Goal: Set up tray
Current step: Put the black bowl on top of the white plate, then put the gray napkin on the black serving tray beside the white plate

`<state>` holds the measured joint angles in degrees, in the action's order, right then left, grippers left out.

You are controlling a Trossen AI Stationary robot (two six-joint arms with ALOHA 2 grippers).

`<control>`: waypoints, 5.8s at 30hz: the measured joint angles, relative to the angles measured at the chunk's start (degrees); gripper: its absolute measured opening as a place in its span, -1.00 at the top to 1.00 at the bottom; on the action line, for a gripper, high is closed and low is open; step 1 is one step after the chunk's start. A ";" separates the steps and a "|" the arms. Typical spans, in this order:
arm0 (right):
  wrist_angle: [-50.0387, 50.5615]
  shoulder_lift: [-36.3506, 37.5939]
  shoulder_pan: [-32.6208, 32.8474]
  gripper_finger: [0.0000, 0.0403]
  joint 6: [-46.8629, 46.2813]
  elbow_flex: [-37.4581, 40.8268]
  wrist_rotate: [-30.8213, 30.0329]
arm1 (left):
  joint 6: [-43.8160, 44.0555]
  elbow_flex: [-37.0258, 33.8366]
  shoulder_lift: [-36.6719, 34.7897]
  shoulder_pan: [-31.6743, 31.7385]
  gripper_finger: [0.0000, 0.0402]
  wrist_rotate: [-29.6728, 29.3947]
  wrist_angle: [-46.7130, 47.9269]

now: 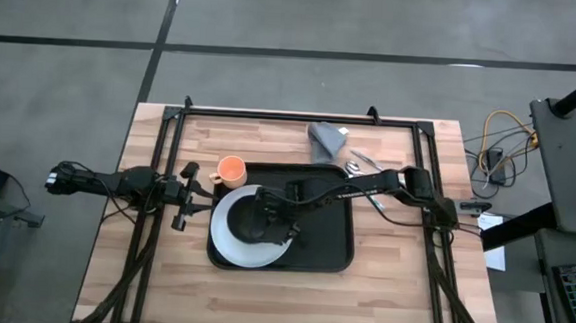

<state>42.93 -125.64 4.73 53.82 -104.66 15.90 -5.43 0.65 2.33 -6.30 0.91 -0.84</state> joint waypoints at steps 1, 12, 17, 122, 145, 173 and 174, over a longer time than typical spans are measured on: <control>-0.23 0.00 0.00 0.96 -0.70 0.00 -0.02 | 0.00 0.02 0.02 0.02 0.52 0.00 0.00; -0.45 -0.01 0.00 0.96 -2.40 0.08 0.00 | 0.00 0.00 0.00 0.02 0.52 0.00 0.00; -0.61 -0.02 -0.02 0.91 -3.24 0.09 0.00 | 0.00 0.01 0.00 0.01 0.52 0.00 0.00; -15.80 28.60 -19.21 0.57 -48.75 32.76 -31.44 | 0.00 0.00 0.02 0.01 0.52 0.00 0.00; -25.81 22.61 -26.25 0.37 -58.36 37.42 -41.71 | 0.00 0.00 0.00 0.00 0.52 0.00 -0.02; -30.04 17.15 -32.33 0.28 -59.17 35.59 -34.94 | 0.00 0.01 0.01 0.02 0.52 0.00 -0.01; -30.06 16.92 -32.30 0.31 -59.15 35.40 -34.91 | 0.00 0.00 0.00 0.00 0.52 0.00 -0.02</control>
<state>12.86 -108.73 -27.57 -5.33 -69.26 -19.00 -5.43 0.64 2.33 -6.30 0.91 -0.86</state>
